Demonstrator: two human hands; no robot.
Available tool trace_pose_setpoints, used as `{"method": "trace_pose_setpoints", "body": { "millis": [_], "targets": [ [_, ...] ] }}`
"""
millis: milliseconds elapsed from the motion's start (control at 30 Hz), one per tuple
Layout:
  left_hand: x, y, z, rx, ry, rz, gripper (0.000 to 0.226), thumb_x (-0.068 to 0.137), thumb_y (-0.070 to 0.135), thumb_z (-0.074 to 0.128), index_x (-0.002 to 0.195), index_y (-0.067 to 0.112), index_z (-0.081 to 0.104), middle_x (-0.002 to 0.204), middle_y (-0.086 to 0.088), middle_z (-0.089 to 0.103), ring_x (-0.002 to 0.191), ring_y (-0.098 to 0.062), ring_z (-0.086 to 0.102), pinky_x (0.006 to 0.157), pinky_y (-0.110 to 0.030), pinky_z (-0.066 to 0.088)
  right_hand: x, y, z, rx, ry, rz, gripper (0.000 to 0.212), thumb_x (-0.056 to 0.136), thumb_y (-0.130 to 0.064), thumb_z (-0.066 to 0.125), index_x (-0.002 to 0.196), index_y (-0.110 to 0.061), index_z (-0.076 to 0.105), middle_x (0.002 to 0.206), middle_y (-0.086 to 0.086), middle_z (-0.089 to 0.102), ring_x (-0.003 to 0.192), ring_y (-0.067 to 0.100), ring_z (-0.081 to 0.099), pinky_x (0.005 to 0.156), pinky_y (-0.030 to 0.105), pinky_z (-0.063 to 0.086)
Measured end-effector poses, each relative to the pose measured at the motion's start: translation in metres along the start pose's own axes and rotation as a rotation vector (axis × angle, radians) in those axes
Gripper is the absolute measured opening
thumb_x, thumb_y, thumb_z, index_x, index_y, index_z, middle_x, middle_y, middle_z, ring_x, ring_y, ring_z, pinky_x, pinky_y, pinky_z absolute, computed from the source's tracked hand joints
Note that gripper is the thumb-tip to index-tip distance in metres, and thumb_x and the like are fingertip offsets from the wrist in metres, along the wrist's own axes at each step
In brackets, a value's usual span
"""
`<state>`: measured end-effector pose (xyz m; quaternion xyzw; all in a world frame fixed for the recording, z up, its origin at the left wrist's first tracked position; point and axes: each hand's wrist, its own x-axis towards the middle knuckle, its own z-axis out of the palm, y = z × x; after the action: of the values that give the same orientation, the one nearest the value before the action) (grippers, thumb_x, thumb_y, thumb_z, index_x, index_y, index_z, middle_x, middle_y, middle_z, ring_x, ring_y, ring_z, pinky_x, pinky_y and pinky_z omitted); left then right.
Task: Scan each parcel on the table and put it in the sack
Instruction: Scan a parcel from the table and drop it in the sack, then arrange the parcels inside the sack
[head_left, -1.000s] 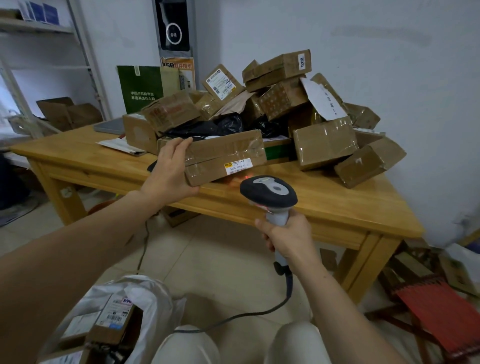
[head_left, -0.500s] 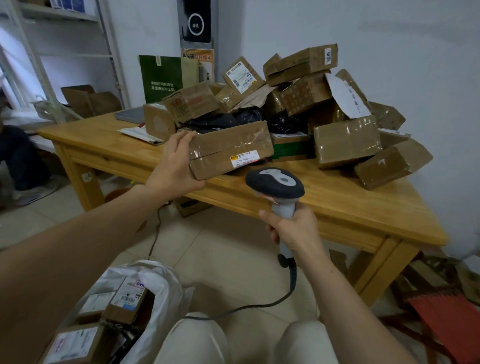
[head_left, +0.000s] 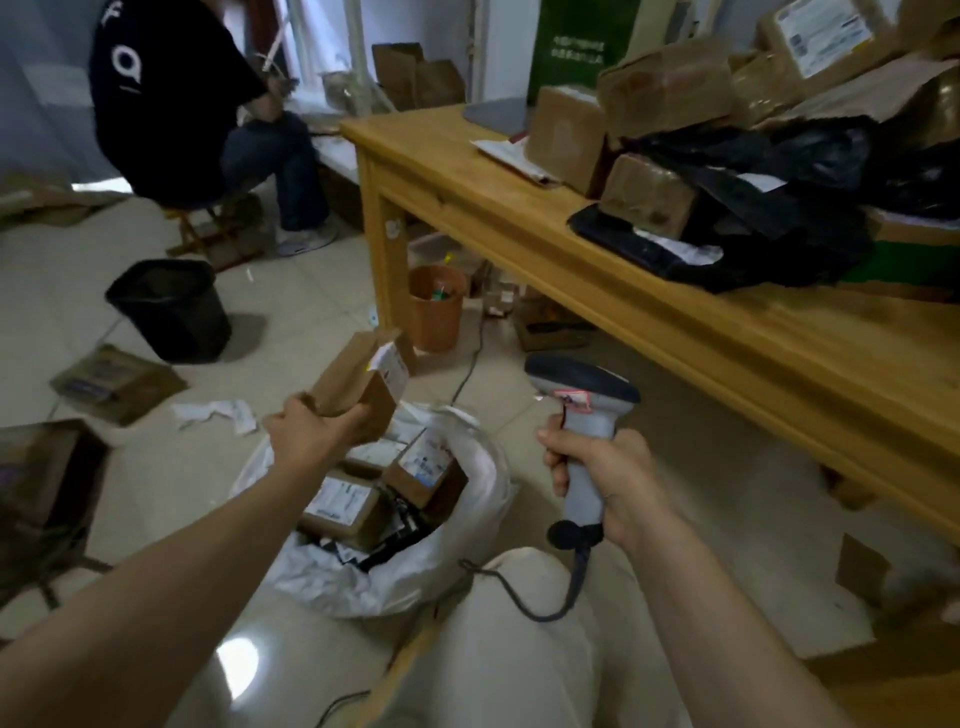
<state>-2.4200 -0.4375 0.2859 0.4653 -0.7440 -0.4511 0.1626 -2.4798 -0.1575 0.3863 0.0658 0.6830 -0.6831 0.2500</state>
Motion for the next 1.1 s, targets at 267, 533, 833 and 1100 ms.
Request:
{"method": "trace_pose_setpoints", "body": {
  "millis": [267,533,833,1100],
  "targets": [
    [0.047,-0.100,0.002,0.105,-0.067,-0.233,0.085,0.046,0.071,0.060,0.114,0.019,0.059,0.117,-0.016,0.056,0.108,-0.033,0.053,0.087,-0.036,0.051,0.102,0.042,0.066,-0.167,-0.014,0.197,0.031,0.071,0.009,0.073,0.099,0.004,0.060,0.082,0.022,0.071,0.066,0.025,0.069,0.066,0.035,0.056],
    [0.107,-0.111,0.053,0.162,-0.128,-0.108,0.069,0.050,0.067,0.064,0.112,0.035,0.063,0.111,-0.010,0.061,0.098,-0.021,0.063,0.085,-0.034,0.056,0.247,0.091,0.091,-0.483,-0.042,0.302,0.044,0.066,-0.011,0.077,0.104,-0.005,0.058,0.104,0.018,0.064,0.093,0.034,0.063,0.089,0.048,0.053],
    [0.129,-0.113,0.078,0.251,-0.183,-0.048,0.068,0.051,0.072,0.063,0.108,0.034,0.068,0.100,0.006,0.068,0.097,-0.015,0.064,0.081,-0.040,0.057,0.310,0.140,0.089,-0.721,-0.211,0.437,0.034,0.068,-0.017,0.077,0.095,-0.010,0.059,0.096,0.013,0.064,0.089,0.029,0.061,0.086,0.042,0.052],
    [0.136,-0.055,0.062,0.196,-0.191,0.026,0.048,0.054,0.059,0.074,0.084,0.022,0.070,0.074,0.009,0.068,0.067,0.001,0.064,0.051,-0.010,0.047,0.337,0.098,0.111,-0.399,-0.032,0.158,0.017,0.073,-0.009,0.075,0.077,-0.012,0.059,0.078,0.007,0.062,0.068,0.021,0.059,0.065,0.029,0.049]
  ]
}}
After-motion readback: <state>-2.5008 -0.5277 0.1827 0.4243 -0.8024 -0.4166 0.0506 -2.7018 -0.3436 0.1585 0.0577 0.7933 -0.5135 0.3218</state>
